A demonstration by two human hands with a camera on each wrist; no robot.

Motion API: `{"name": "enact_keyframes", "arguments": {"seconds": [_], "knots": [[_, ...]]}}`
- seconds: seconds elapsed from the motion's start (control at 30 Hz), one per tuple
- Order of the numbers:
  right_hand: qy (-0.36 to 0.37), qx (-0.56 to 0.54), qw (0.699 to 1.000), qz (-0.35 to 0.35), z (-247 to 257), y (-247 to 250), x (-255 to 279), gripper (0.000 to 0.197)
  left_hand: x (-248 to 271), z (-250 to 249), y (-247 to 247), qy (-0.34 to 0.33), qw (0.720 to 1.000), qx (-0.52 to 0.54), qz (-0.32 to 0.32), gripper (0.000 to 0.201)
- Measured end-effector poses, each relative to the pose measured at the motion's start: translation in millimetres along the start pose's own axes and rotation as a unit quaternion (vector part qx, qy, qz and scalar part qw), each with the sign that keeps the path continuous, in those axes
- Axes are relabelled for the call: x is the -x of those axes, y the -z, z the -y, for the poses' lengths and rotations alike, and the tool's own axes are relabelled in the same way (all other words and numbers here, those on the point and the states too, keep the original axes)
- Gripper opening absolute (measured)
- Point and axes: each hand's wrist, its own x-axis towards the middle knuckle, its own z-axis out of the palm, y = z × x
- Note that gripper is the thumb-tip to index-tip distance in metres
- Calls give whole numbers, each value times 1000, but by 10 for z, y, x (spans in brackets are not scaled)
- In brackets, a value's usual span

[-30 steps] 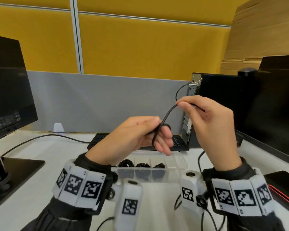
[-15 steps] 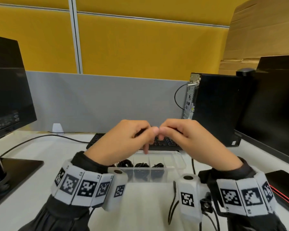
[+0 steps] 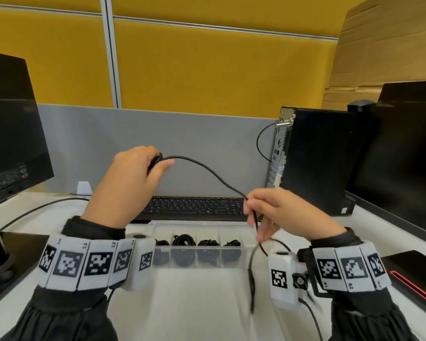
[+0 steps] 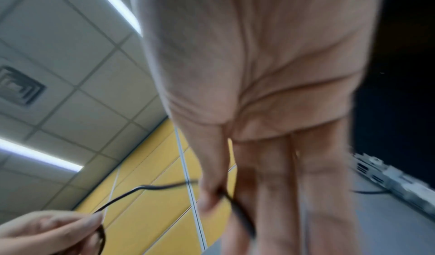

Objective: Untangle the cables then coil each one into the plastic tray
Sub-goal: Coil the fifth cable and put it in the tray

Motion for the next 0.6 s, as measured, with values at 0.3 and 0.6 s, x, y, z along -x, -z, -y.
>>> {"name": "enact_keyframes", "arguments": {"seconds": [0.3,0.6], "knots": [[40,207,956,-203,-53,59,-13,41,24,-35,30,39,999,13,-14,43],[162,9,964,-212,394,-167,107,24,78,-330,-166,41,984,154,83,41]]}}
